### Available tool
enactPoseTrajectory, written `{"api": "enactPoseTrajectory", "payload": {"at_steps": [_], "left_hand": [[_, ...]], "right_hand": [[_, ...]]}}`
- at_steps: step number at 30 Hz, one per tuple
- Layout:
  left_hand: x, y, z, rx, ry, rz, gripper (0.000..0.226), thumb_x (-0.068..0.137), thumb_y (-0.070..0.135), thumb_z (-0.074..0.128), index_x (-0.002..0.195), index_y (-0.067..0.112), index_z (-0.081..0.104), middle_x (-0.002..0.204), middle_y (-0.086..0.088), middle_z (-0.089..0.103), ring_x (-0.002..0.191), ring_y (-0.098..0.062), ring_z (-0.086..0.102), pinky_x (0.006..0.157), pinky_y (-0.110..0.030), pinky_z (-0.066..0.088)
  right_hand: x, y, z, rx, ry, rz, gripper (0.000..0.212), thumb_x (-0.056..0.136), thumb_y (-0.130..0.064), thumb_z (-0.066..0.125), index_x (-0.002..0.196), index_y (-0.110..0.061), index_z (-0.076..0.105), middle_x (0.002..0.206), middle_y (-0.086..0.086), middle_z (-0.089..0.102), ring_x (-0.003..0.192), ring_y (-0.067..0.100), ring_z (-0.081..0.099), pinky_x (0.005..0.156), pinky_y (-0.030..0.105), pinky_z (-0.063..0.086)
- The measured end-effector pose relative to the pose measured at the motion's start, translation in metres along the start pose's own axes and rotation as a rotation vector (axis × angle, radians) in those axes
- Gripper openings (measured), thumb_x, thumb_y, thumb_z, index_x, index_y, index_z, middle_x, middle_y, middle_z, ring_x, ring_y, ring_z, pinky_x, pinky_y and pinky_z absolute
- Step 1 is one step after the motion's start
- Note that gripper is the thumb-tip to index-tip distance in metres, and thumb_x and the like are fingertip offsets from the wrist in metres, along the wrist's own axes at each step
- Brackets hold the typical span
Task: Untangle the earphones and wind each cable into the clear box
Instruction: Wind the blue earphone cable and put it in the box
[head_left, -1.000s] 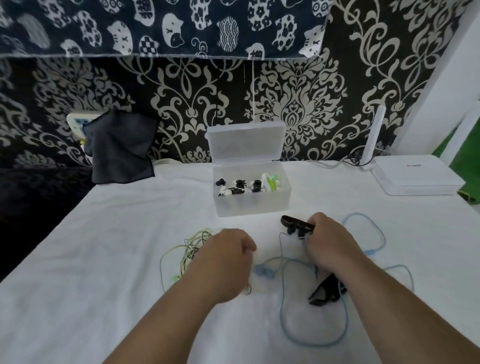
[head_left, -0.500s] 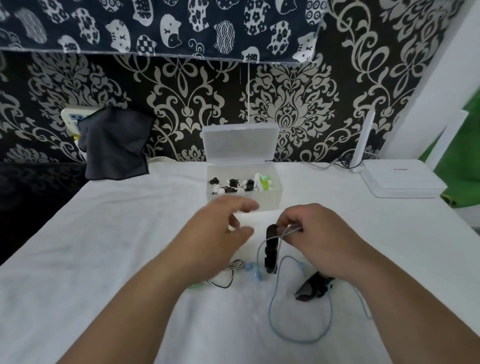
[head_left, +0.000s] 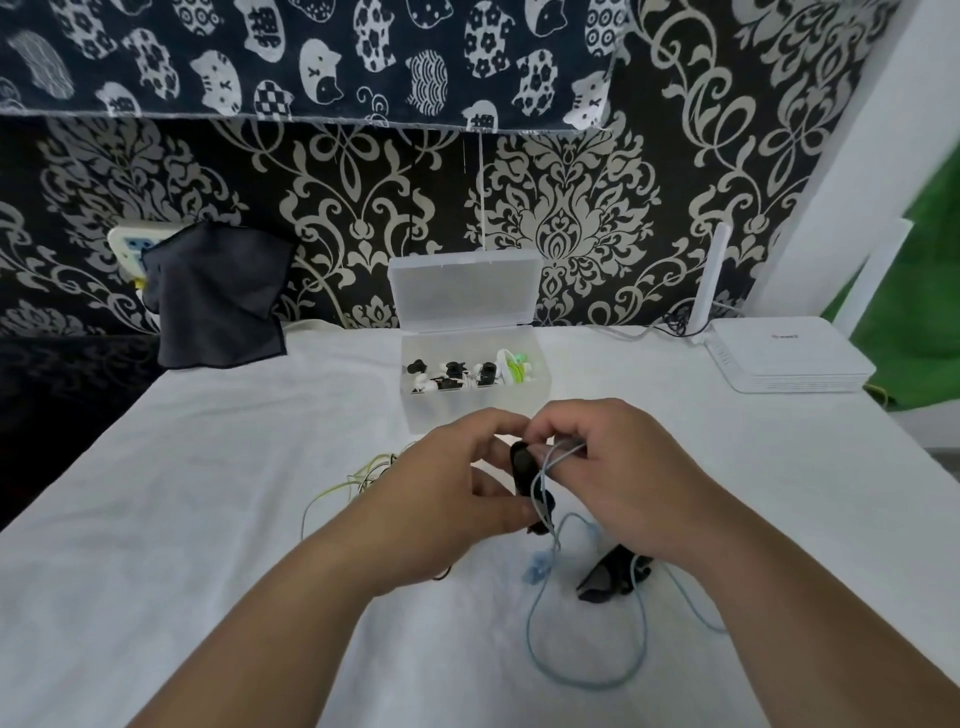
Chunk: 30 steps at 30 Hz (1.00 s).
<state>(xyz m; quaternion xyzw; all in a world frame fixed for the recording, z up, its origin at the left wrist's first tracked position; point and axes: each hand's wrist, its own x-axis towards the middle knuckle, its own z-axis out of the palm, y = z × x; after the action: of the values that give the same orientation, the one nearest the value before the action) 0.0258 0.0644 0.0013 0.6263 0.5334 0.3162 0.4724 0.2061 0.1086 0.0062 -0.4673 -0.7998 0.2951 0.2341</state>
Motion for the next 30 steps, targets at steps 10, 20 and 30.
{"api": "enactPoseTrajectory", "payload": {"at_steps": [10, 20, 30], "left_hand": [[0.002, -0.005, -0.007, -0.099, 0.347, -0.08, 0.03, 0.094, 0.01, 0.058, 0.113, 0.033, 0.059, 0.096, -0.006, 0.073, 0.081, -0.023, 0.073, 0.085, -0.042, 0.058], [0.002, 0.008, -0.008, -0.556, 0.243, 0.086, 0.037, 0.093, -0.013, 0.04, 0.088, 0.012, 0.068, 0.098, -0.018, 0.071, 0.078, -0.021, 0.062, 0.077, -0.028, 0.055], [0.0, 0.008, -0.004, -0.459, 0.16, 0.129, 0.032, 0.079, 0.006, 0.051, 0.109, 0.017, 0.057, 0.1, -0.009, 0.073, 0.082, -0.02, 0.062, 0.076, -0.026, 0.05]], "right_hand": [[-0.01, -0.021, -0.025, -0.012, -0.145, 0.061, 0.032, 0.073, 0.001, 0.063, 0.078, -0.031, 0.065, 0.065, -0.011, 0.053, 0.054, 0.003, 0.047, 0.052, 0.017, 0.04], [-0.01, -0.031, -0.029, 0.254, -0.013, 0.033, 0.019, 0.08, -0.002, 0.075, 0.079, -0.021, 0.07, 0.07, -0.003, 0.071, 0.061, 0.018, 0.062, 0.063, 0.033, 0.052], [-0.011, -0.037, -0.028, 0.156, 0.165, 0.027, 0.021, 0.076, -0.007, 0.081, 0.069, -0.025, 0.073, 0.07, -0.017, 0.069, 0.058, -0.003, 0.059, 0.057, 0.007, 0.04]]}}
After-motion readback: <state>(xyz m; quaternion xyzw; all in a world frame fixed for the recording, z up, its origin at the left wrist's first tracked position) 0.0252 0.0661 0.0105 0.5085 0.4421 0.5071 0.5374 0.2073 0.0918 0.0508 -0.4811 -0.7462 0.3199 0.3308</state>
